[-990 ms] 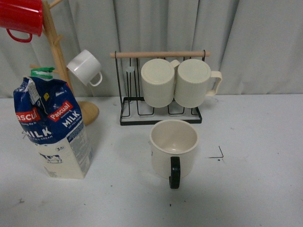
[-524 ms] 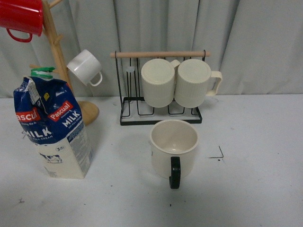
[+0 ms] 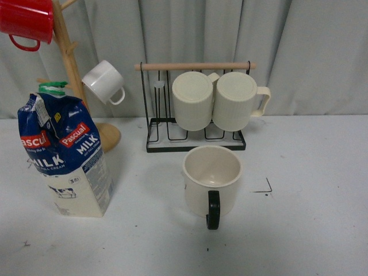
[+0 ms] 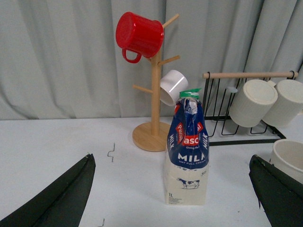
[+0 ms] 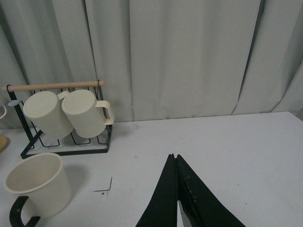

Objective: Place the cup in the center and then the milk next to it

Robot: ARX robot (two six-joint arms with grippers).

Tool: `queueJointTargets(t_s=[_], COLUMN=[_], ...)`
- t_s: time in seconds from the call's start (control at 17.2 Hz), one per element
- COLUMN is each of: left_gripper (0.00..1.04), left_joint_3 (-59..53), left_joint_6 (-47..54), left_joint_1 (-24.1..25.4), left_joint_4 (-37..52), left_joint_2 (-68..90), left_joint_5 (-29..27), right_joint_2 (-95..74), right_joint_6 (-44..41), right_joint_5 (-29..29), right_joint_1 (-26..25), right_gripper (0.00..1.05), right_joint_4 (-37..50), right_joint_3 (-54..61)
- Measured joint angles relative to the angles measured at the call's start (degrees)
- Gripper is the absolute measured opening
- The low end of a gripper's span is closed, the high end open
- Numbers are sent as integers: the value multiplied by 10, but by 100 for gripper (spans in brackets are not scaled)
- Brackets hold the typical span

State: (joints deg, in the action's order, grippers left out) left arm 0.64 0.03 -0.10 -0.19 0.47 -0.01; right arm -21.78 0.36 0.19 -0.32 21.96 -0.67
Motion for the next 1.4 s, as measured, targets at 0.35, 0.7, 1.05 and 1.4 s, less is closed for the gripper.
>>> queueJointTargets(t_s=[0.35, 0.7, 1.05, 1.4], left_gripper=[98, 98, 98, 98], left_joint_3=[0, 0, 0, 161], left_joint_6=[0, 0, 0, -76], left_joint_1=[0, 0, 0, -3], left_joint_4=[0, 0, 0, -211], left_joint_2=[0, 0, 0, 223], left_joint_5=[0, 0, 0, -57], right_joint_2=[86, 134, 215, 215], right_joint_6=[0, 0, 0, -2], right_joint_5=[0, 0, -2, -2], right_joint_1=[0, 0, 0, 0], right_gripper=[2, 2, 2, 73], right_joint_4=[-87, -143, -222, -221], right_joint_3=[0, 0, 0, 0])
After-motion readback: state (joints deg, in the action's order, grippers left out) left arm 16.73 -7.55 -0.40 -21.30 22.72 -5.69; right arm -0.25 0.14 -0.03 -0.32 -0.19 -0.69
